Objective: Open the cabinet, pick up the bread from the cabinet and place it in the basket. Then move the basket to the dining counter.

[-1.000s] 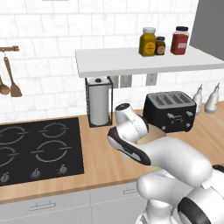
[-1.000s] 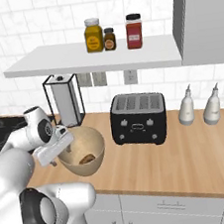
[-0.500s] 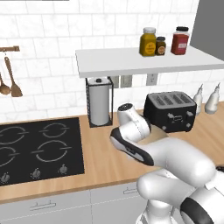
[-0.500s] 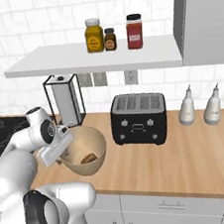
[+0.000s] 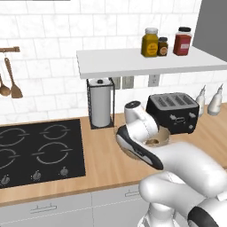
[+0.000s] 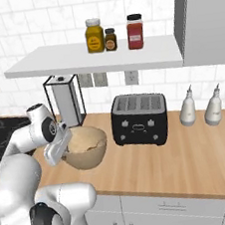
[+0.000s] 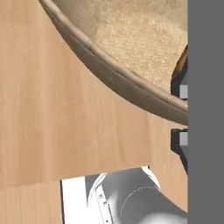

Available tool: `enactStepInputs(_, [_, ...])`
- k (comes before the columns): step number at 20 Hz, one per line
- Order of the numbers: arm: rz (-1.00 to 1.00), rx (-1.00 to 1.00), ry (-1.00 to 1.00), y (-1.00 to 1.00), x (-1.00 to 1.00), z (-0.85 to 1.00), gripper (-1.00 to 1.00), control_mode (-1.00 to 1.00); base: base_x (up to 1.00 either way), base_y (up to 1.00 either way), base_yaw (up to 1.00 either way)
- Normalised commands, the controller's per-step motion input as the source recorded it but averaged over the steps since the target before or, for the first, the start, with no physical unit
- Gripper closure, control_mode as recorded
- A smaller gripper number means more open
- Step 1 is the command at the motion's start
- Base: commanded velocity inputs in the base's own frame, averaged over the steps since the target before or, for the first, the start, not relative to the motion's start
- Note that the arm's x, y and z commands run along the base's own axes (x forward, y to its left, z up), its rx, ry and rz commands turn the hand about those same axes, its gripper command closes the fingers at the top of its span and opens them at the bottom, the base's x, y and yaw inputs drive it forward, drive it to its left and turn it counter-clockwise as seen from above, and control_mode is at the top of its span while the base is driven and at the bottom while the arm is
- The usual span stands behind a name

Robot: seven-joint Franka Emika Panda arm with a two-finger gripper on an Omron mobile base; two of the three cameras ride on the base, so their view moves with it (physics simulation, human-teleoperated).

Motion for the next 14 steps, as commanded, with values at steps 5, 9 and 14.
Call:
enactStepInputs(5, [0.37,0.00,-0.14,-0.08,-0.88,0.99,1.00,-1.00,0.00,0.00,0.00])
enactStepInputs(9, [0.37,0.00,-0.22,-0.01,-0.67,0.96,1.00,-1.00,0.00,0.00,0.00])
enactStepInputs(14, [0.32,0.08,-0.17,0.00,-0.30,0.49,1.00,-1.00,0.00,0.00,0.00])
